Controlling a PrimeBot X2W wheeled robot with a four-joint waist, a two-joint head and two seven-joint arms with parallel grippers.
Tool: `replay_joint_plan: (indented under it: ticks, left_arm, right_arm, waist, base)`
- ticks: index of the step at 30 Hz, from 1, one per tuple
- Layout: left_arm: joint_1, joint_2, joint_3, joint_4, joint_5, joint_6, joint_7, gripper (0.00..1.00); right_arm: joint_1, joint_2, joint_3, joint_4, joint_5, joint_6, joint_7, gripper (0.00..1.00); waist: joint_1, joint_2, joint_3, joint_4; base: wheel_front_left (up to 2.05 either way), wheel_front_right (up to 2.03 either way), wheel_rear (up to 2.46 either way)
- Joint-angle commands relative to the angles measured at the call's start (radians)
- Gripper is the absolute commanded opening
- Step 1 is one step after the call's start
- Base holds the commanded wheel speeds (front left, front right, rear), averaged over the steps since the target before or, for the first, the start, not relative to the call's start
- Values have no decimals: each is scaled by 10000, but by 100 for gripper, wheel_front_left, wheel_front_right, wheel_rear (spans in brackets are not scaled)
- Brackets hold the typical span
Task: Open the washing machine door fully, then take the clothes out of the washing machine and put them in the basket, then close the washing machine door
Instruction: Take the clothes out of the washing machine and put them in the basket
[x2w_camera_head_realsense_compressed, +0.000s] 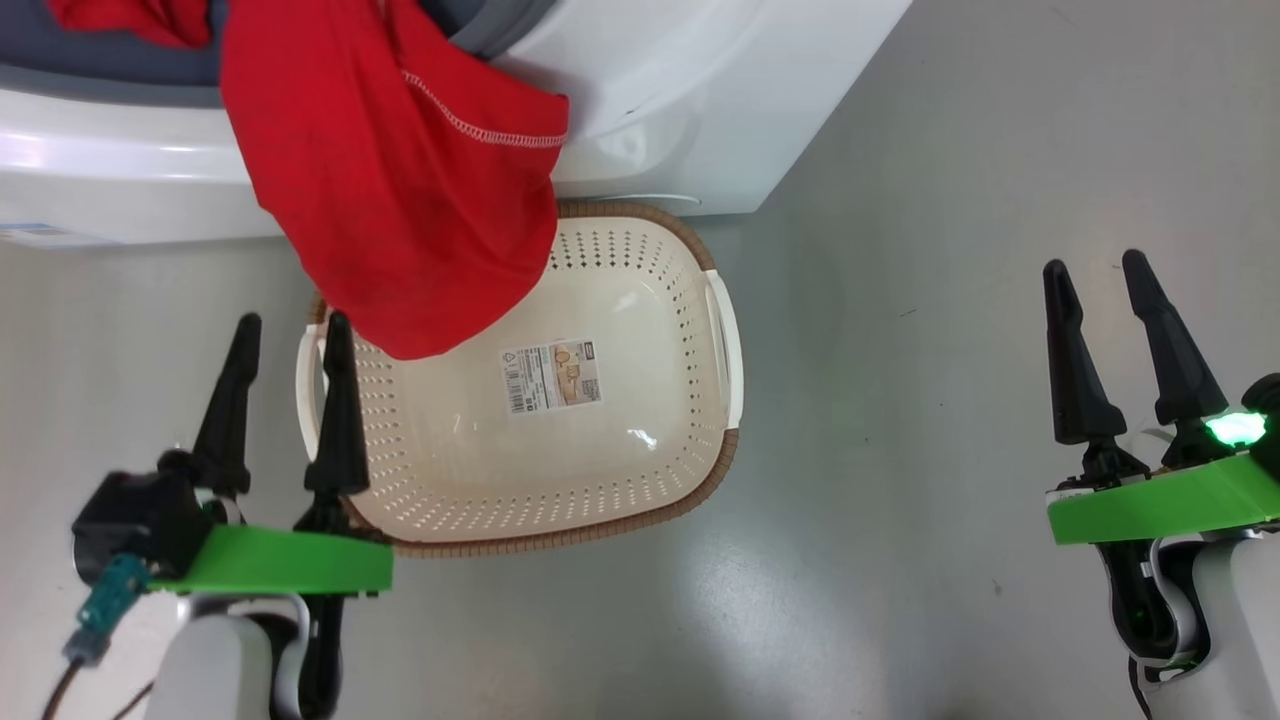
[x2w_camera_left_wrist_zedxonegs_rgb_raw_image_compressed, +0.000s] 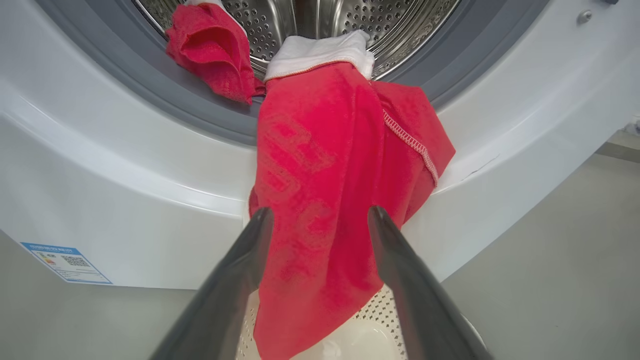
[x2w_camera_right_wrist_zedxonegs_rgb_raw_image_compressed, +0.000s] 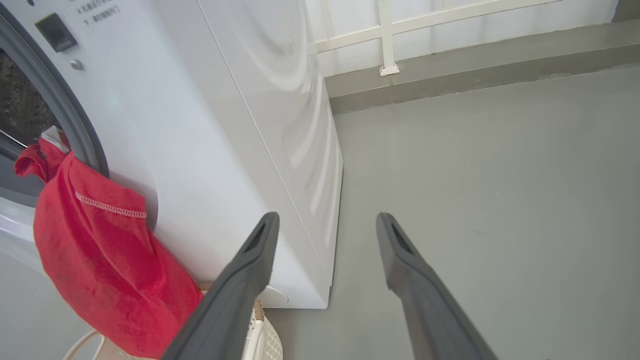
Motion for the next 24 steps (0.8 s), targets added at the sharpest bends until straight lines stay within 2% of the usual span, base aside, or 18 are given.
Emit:
replay_joint_plan:
  ticks: [1, 9, 18, 24]
  left_arm:
    - [339, 251, 252, -308, -31, 92, -49, 100]
    - [546, 251, -95, -806, -85, 452, -49, 100]
    - [190, 250, -30, -919, -16, 440, -49, 100]
    - [-647, 250, -27, -619, 387, 238, -49, 100]
  right_arm:
    - [276, -107, 195, -221, -87, 65, -65, 100]
    - [330, -119, 190, -228, -87, 65, -65, 100]
    - [297, -99, 197, -222, -87, 65, -65, 100]
    - [286, -76, 176, -212, -93, 65, -65, 100]
  waist:
    - [0, 0, -13, -6]
    - [0, 0, -46, 11]
    - [0, 0, -19, 1]
    - [0, 0, 6, 30]
  base:
    - [0, 0, 0]
    - [0, 0, 0]
    - [0, 0, 0]
    - [0, 0, 0]
